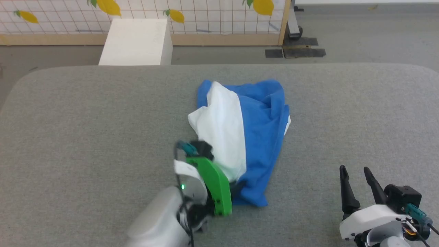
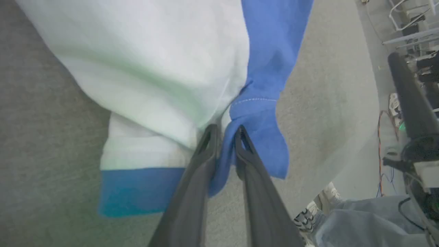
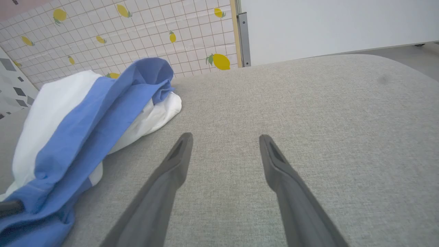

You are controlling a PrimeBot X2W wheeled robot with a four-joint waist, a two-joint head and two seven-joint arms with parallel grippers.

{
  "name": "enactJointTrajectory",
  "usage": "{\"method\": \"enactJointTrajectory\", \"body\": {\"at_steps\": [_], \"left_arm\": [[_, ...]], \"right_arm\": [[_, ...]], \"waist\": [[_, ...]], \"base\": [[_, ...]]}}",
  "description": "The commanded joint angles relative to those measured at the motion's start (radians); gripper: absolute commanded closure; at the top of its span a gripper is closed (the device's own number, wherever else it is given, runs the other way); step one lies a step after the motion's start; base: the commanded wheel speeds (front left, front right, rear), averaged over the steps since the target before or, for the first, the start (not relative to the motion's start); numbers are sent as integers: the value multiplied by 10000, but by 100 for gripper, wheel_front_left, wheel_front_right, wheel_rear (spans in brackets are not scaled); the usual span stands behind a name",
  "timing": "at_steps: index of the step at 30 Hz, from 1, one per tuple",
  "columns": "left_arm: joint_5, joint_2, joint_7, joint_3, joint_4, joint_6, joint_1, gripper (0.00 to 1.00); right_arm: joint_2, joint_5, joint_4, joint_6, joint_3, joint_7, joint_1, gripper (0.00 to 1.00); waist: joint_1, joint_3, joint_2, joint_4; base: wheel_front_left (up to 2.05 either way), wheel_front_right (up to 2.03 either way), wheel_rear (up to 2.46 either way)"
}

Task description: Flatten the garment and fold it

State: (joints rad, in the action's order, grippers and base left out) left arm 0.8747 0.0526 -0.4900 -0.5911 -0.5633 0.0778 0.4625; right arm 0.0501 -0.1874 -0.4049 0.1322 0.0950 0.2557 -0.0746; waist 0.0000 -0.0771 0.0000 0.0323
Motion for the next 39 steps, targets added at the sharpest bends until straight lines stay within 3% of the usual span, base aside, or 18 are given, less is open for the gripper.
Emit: {"method": "enactJointTrajectory", "body": {"at_steps": [1,5,9,14,17,25,34,39], "left_arm": [[360,-21,275,280,282,-95,249,0],[956,24,1259,1393,1064,-343,586,0],[873,571,2856,2504,1910,-394,565,0],[-887,1764,5904,3310,2636,-881,-240,0],[-1682,2041,7166,3621,2931,-1262,-958,0],[-3584,2000,7512,3971,3876,-1960,-2656,0],[-4361,1515,7516,4089,4299,-2039,-3249,0],[-4522,1199,7517,4227,4424,-1956,-3246,0]], "right_arm": [[1,-69,-34,-15,-23,60,118,0],[1,-171,-35,-15,-68,60,195,0],[1,-316,19,-15,-126,60,237,0],[1,-376,109,-15,-203,50,152,0],[1,-324,196,-15,-502,-185,8,0],[1,-433,802,-15,-1038,-1593,-1027,0],[1,-108,789,-15,-1890,-6198,-2901,0],[1,299,587,-15,-2043,-7674,-3458,0]], "waist": [[0,157,0,113],[0,377,0,208],[0,532,0,244],[0,573,0,288],[0,471,0,337],[0,93,0,463],[0,-360,0,747],[0,-680,0,1082]], "base": [[0,0,0],[0,0,0],[0,0,0],[0,0,0],[0,0,0],[0,0,0],[0,0,0],[0,0,0]]}}
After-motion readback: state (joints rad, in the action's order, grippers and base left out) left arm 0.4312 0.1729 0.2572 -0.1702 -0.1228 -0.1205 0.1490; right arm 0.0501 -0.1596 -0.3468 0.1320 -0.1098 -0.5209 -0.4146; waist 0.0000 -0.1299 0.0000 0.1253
